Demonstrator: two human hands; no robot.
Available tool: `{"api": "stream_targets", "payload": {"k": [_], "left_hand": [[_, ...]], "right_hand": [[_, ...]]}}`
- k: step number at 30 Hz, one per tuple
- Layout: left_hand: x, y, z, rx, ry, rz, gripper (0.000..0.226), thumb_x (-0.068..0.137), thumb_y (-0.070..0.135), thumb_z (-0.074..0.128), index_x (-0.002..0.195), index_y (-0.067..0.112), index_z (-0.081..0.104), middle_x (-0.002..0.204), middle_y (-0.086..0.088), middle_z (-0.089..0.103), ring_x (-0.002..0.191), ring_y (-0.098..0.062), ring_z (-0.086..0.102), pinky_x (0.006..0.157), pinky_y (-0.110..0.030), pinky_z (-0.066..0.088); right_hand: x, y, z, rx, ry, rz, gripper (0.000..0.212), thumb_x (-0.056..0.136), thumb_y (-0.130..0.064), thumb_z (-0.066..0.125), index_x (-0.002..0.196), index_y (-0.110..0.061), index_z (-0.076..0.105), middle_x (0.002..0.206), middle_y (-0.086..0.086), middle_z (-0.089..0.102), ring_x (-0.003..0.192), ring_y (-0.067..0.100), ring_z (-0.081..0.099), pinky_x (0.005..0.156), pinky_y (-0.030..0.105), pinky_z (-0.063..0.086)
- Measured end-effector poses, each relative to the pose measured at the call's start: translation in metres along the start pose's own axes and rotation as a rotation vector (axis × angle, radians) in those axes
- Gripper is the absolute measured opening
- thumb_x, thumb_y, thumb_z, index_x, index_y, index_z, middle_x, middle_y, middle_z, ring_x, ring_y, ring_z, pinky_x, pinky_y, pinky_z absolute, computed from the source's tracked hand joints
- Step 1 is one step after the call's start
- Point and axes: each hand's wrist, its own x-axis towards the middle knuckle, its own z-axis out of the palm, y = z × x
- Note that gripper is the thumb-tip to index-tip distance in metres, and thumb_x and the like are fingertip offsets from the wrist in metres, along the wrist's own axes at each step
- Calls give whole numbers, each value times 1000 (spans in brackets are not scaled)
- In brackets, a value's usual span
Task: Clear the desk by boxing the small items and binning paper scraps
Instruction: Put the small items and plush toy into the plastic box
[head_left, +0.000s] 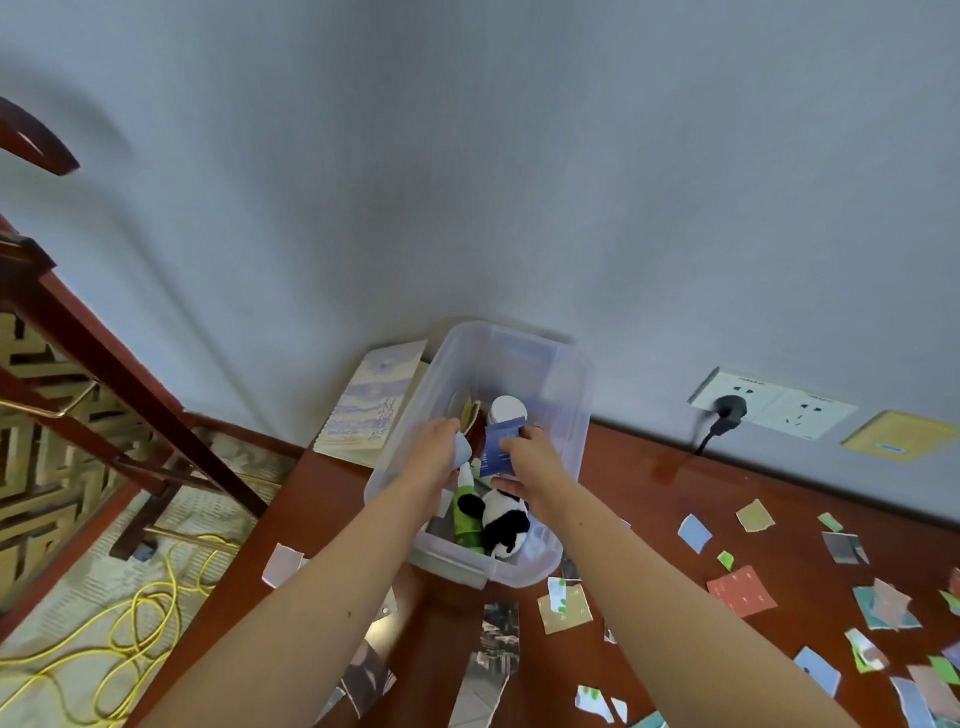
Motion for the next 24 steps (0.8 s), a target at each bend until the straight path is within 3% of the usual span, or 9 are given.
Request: {"api": "stream_targets", "payload": {"k": [2,5,9,11,13,16,19,24], "left_hand": [[4,-3,1,33,-28,47,39,102,27,39,132,3,49,122,-23,56,104,-32,56,97,-43,46],[7,-6,4,37,-16,72,44,104,31,34,130,0,51,131,-21,56,120,-37,54,99,-42,44],[5,-4,6,90,11,87,45,105,30,28,135,4,47,122,-7,53,119,-27,50,91,-30,35],[0,-5,4,110,-2,149,40,105,27,29,133,7,49,122,-7,53,108,-21,50,84,-25,33],[-8,-7,1,141,-16,208,32,104,25,32,128,13,50,123,-8,53,98,-13,50,80,-22,35],[-19,-11,-6,175,-38,310,38,102,20,40,138,11,44,135,-6,51,113,-13,48,89,-22,33],[-32,-17,-13,227,-48,421,38,99,12,45,137,11,45,133,-4,52,110,-8,46,90,-21,33],[-49,-36,-23,359,-90,523,37,95,12,49,132,15,49,133,0,54,112,-6,48,93,-23,37]], "right_hand": [[3,1,1,-37,-25,15,46,93,-4,46,139,-7,39,137,20,49,101,28,56,69,33,52],[5,0,3,-143,-67,49,49,93,3,44,141,-8,40,137,18,48,122,32,50,93,39,46],[11,4,3,-188,-51,-30,52,94,0,45,144,-12,41,128,7,52,116,24,49,96,33,42],[9,6,2,-203,-26,-102,51,91,0,44,140,-15,46,131,5,53,121,24,50,104,38,43],[2,5,1,-178,2,-160,45,90,2,44,127,-20,56,127,4,57,119,22,54,103,42,46],[-13,4,-3,-164,32,-270,37,90,3,45,107,-26,60,120,5,63,112,20,59,94,37,52],[-32,4,-7,-244,63,-384,36,89,4,44,106,-24,60,117,5,64,109,18,59,83,24,48],[-62,15,-14,-375,115,-470,43,85,5,40,115,-18,62,120,1,61,110,13,56,96,28,44]]}}
